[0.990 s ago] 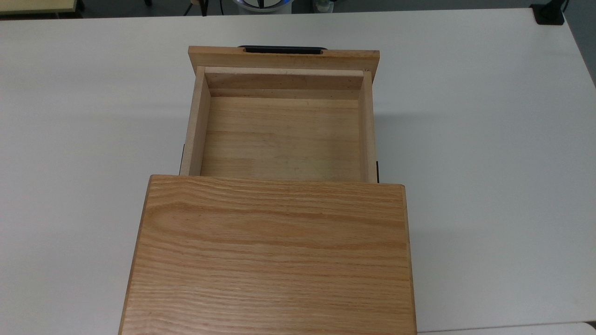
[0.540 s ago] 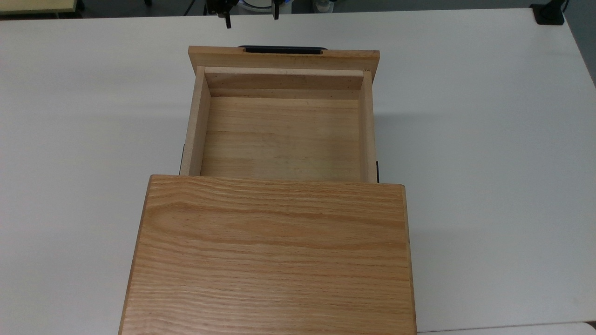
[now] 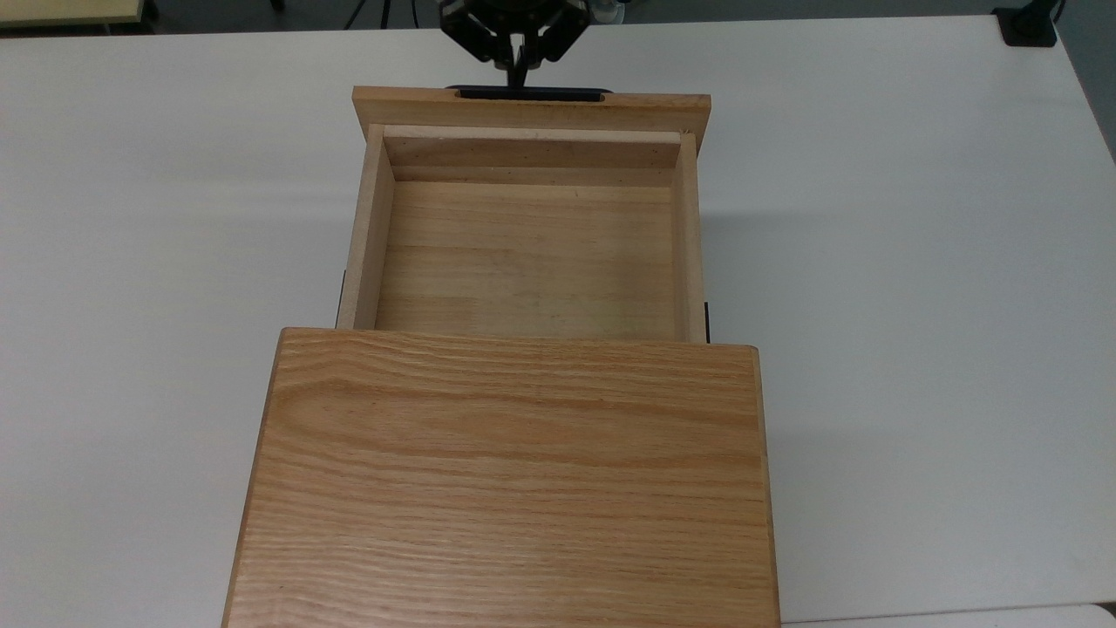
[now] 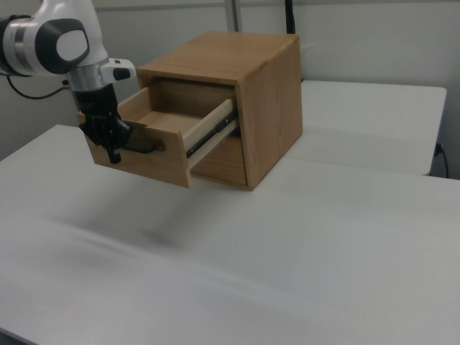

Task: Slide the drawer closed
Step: 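Lower the gripper to the black drawer handle and press against it, then push the drawer front with the gripper into the wooden cabinet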

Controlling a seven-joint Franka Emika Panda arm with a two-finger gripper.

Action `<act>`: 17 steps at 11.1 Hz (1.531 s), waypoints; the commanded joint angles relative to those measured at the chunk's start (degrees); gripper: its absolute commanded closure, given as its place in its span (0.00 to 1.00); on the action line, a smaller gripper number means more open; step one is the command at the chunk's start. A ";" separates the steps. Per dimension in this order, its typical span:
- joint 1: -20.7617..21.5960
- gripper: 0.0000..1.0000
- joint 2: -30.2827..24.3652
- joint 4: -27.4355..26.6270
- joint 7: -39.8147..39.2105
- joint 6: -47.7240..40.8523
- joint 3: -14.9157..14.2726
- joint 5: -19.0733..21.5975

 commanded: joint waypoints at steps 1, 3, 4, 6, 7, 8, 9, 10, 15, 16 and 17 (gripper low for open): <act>0.22 1.00 -1.24 -1.97 8.48 6.59 -0.43 4.25; -0.21 1.00 0.25 -1.45 15.33 11.68 -0.43 4.26; -0.22 1.00 1.04 -0.40 19.02 13.53 -0.43 4.17; -0.22 1.00 2.80 0.92 22.48 17.40 -0.43 3.55; -0.39 1.00 4.11 2.41 22.92 18.46 -0.43 2.94; -0.39 1.00 5.86 3.81 22.93 20.04 -0.43 1.02; -0.30 1.00 8.32 6.09 23.01 22.32 -0.43 -0.82; -0.30 1.00 11.30 8.81 23.01 22.95 -0.43 -2.06; -0.57 1.00 21.17 17.88 28.28 28.83 -1.31 -3.73; -0.57 1.00 22.13 18.41 30.12 30.67 -1.40 -4.53; -0.48 1.00 22.93 19.03 31.44 32.43 -1.49 -5.66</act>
